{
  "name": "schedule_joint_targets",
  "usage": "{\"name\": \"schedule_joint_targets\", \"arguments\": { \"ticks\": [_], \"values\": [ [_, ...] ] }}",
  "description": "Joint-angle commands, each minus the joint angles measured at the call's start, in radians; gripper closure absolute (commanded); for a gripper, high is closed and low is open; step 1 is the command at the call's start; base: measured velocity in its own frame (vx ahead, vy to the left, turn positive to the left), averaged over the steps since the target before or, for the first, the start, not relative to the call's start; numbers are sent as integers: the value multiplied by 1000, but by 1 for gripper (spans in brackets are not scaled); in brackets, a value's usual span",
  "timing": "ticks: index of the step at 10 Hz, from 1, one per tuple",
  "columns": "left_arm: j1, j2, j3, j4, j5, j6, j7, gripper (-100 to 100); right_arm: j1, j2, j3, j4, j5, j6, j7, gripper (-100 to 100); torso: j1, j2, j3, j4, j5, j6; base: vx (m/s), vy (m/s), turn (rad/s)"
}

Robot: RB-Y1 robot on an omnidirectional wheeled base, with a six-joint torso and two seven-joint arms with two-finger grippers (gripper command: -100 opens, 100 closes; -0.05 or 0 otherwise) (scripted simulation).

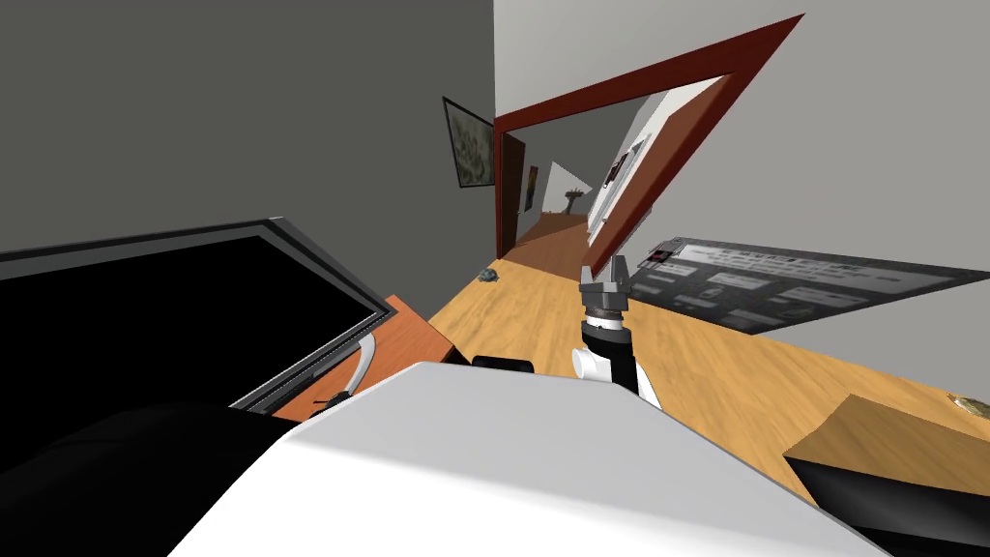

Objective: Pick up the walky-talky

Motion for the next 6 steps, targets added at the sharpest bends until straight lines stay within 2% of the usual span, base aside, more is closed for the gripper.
{"name": "schedule_joint_targets", "arguments": {
  "ticks": [1,4,5,6],
  "values": [
    [38,3,-32,-28,13,-15,21,100,0,0,0,0,0,0,0,0,0,0,0,0,0,0,102,-3,86],
    [108,7,-89,-86,35,-35,56,100,0,0,0,0,0,0,0,0,0,1,0,0,0,0,97,-5,104],
    [95,4,-74,-79,29,-29,45,100,0,0,0,0,0,0,0,0,0,1,1,0,0,0,43,-9,29],
    [98,3,-76,-82,29,-29,47,0,0,0,0,0,0,0,0,0,0,3,2,1,0,1,7,-2,-5]
  ]
}}
